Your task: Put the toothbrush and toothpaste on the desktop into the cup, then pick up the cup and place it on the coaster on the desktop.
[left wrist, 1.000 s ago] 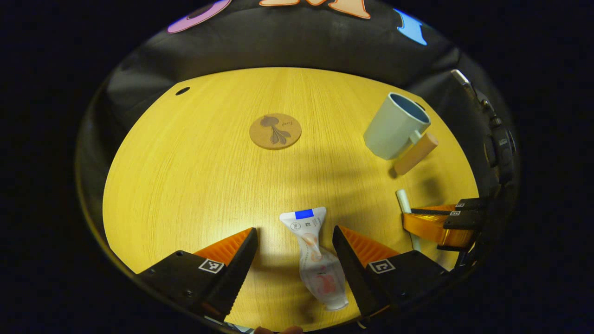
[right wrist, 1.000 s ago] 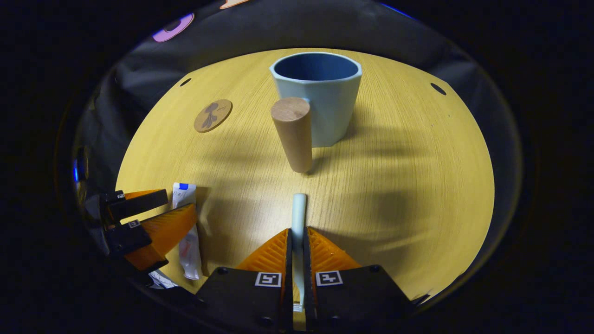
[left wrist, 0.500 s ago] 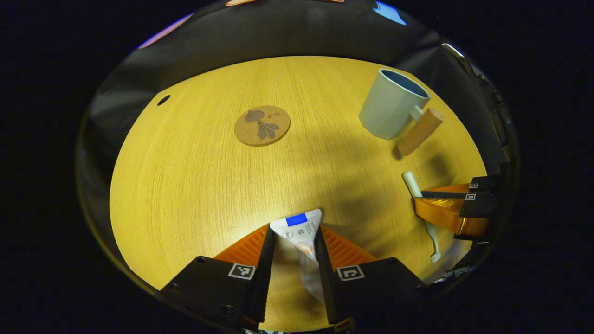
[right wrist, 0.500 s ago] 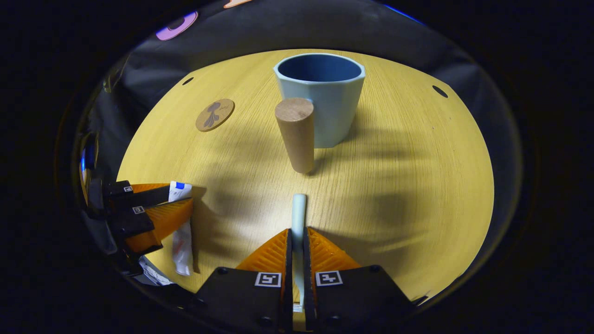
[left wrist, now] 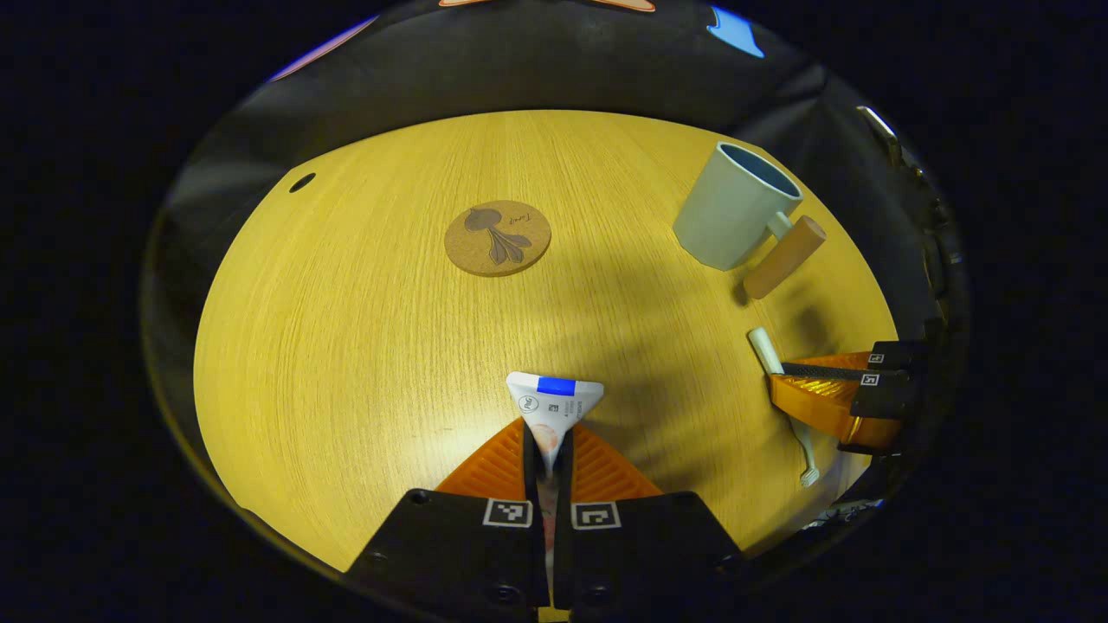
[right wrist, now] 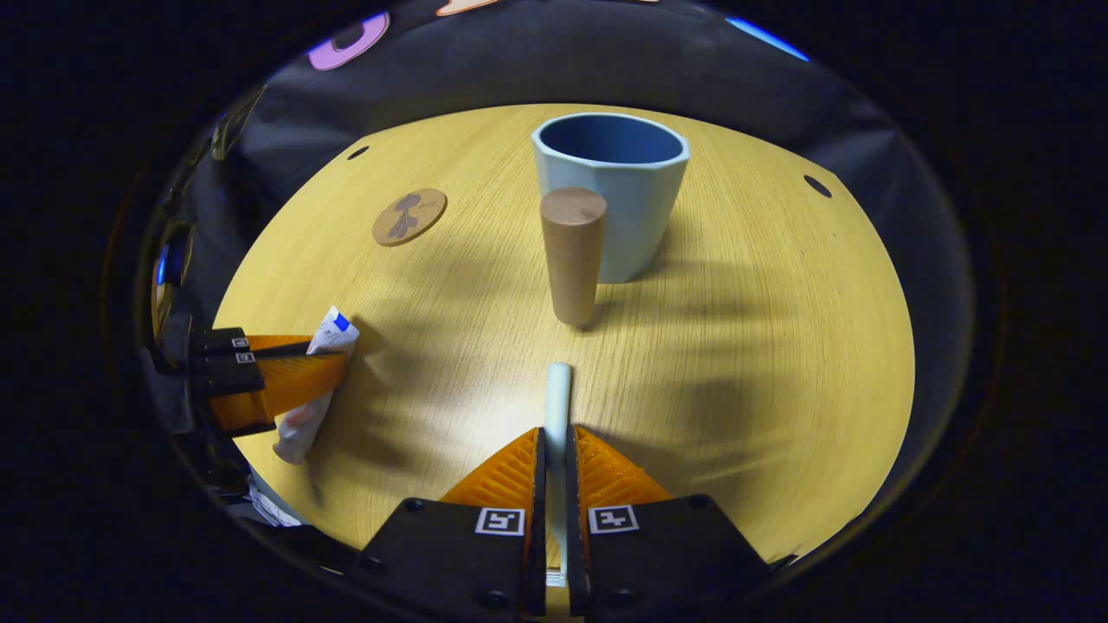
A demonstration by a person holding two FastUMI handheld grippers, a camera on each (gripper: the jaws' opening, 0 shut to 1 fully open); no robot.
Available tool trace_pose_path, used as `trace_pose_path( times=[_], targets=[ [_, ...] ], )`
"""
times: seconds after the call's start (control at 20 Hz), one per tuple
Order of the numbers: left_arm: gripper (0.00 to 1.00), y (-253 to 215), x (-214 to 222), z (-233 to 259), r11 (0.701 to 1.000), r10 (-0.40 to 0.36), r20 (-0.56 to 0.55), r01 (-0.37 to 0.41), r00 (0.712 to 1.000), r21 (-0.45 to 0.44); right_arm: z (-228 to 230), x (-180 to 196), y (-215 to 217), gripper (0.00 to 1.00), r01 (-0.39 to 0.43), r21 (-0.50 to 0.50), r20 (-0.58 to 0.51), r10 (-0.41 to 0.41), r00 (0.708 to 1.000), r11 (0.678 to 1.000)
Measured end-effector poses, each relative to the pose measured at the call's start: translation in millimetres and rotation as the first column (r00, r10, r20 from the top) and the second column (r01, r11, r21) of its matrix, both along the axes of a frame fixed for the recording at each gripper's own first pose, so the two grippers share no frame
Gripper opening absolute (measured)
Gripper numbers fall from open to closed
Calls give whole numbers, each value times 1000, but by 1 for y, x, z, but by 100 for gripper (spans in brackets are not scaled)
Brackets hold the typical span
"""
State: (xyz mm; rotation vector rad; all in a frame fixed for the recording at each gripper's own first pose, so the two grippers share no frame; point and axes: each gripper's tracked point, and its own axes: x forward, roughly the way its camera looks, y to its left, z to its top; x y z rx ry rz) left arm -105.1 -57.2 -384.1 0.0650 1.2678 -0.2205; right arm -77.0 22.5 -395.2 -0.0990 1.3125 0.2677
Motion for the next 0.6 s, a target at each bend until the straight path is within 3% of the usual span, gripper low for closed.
trace_pose_path(
  times=[0.15, 0.4, 0.6],
  targets=[
    [2, 1, 0, -1, 1000, 1, 5, -1, 1000, -8, 3, -1, 1, 12, 31, 29, 2, -31, 1000, 999],
    [2, 1, 0, 0, 1000, -24, 0, 24, 1000, -6, 42, 15, 15, 12, 19, 109, 145, -35, 989, 994],
    [2, 1, 1, 0, 1000, -24, 1, 24, 1000, -13, 82, 38, 25, 12, 19, 166, 272, -64, 960, 986]
  ],
)
